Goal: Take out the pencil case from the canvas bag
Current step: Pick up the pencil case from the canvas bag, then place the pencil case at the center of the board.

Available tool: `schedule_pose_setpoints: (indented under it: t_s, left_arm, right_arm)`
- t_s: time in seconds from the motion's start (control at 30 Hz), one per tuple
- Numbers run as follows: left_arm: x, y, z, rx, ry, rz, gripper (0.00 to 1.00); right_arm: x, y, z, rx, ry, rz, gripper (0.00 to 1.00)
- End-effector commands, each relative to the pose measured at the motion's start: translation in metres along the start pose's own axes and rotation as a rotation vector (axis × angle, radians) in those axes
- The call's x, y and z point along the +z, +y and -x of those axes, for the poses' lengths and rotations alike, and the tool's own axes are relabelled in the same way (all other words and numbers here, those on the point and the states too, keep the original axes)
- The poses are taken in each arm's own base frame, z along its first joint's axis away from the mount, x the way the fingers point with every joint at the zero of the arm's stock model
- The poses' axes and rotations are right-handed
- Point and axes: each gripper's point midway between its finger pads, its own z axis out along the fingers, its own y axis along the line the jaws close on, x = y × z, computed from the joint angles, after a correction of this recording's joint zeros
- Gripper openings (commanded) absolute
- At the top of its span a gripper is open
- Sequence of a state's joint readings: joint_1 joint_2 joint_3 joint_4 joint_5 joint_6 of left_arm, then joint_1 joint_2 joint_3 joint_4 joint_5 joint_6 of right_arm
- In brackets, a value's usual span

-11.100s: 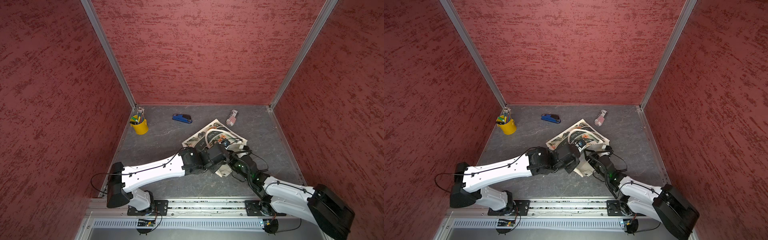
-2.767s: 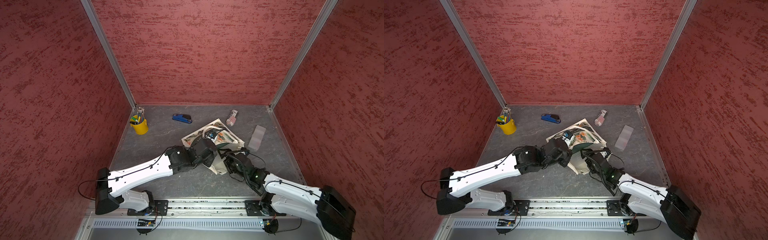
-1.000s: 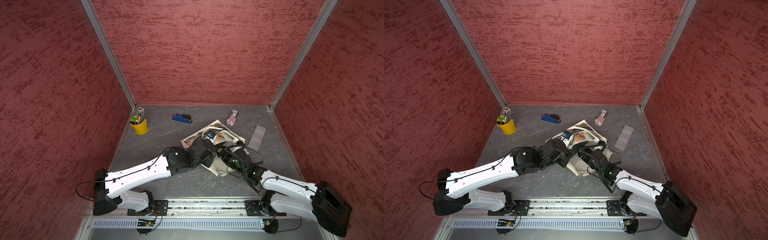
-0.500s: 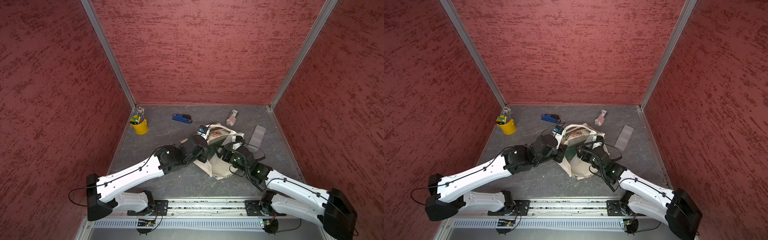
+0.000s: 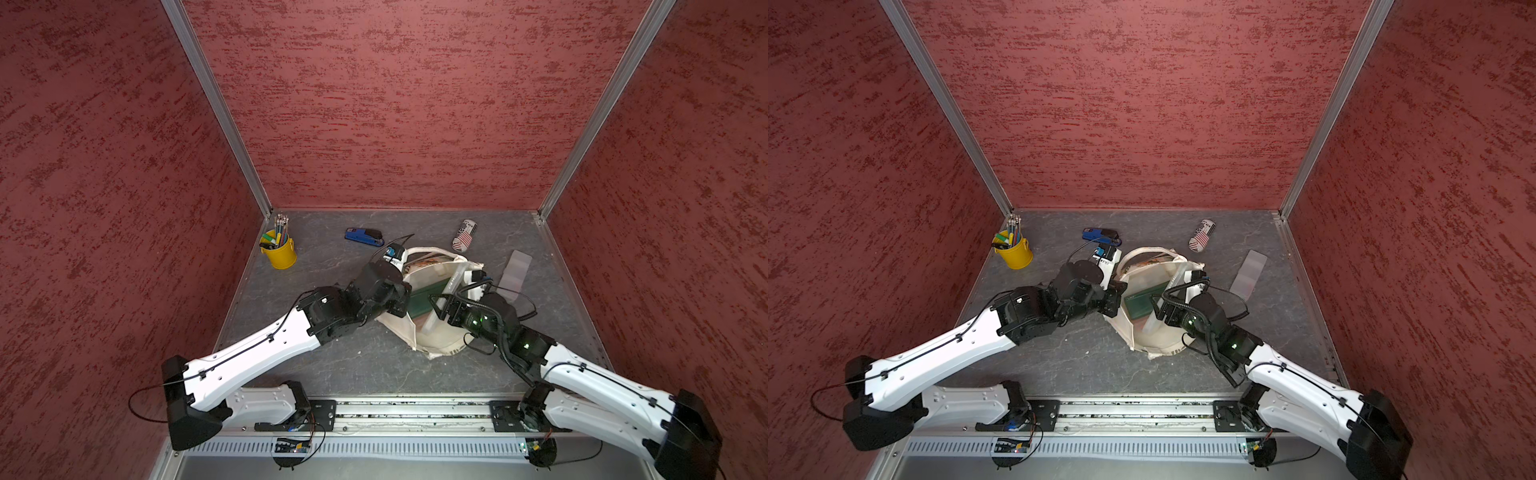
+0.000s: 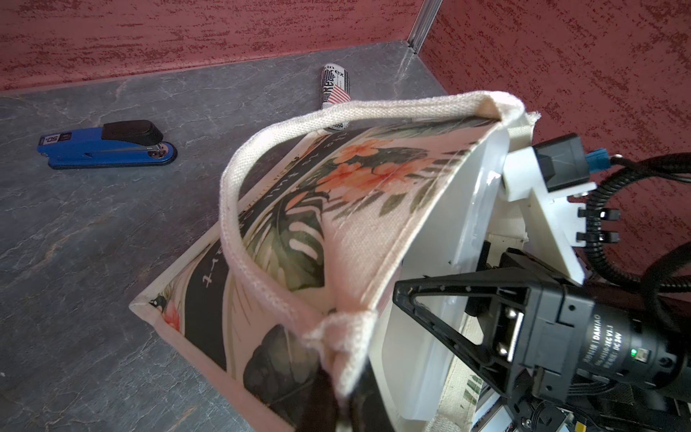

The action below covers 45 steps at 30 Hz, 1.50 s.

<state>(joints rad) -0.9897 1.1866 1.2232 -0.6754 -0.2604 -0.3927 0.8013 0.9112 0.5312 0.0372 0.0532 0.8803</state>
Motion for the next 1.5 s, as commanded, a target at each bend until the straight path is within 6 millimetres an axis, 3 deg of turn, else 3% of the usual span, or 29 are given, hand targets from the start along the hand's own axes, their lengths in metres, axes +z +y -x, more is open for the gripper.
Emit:
schedule_pose_setpoints:
  t_s: [0.0, 0.27, 0.57, 0.9, 1.23, 1.47]
  left_arm:
    - [-0.017, 0.002, 0.021, -0.031, -0.065, -0.026, 0.00]
    - [-0.029, 0.022, 0.025, -0.047, -0.084, 0.016, 0.00]
    - [-0.051, 0.049, 0.024, -0.070, -0.102, 0.068, 0.00]
    - [-0.074, 0.073, 0.008, -0.092, -0.105, 0.123, 0.00]
    - [-0.092, 0.090, -0.008, -0.133, -0.127, 0.147, 0.00]
    - [-0.094, 0.096, -0.019, -0.151, -0.124, 0.157, 0.00]
  right_arm:
    - [-0.018, 0.049, 0.039, -0.034, -0.112, 0.142, 0.76]
    - [-0.044, 0.067, 0.060, -0.041, -0.192, 0.203, 0.78]
    - [-0.052, 0.075, 0.079, -0.086, -0.235, 0.150, 0.78]
    - [-0.054, 0.077, 0.100, -0.143, -0.280, 0.052, 0.78]
    - [-0.047, 0.058, 0.126, -0.178, -0.318, -0.135, 0.78]
    - [-0.036, 0.019, 0.144, -0.168, -0.325, -0.274, 0.79]
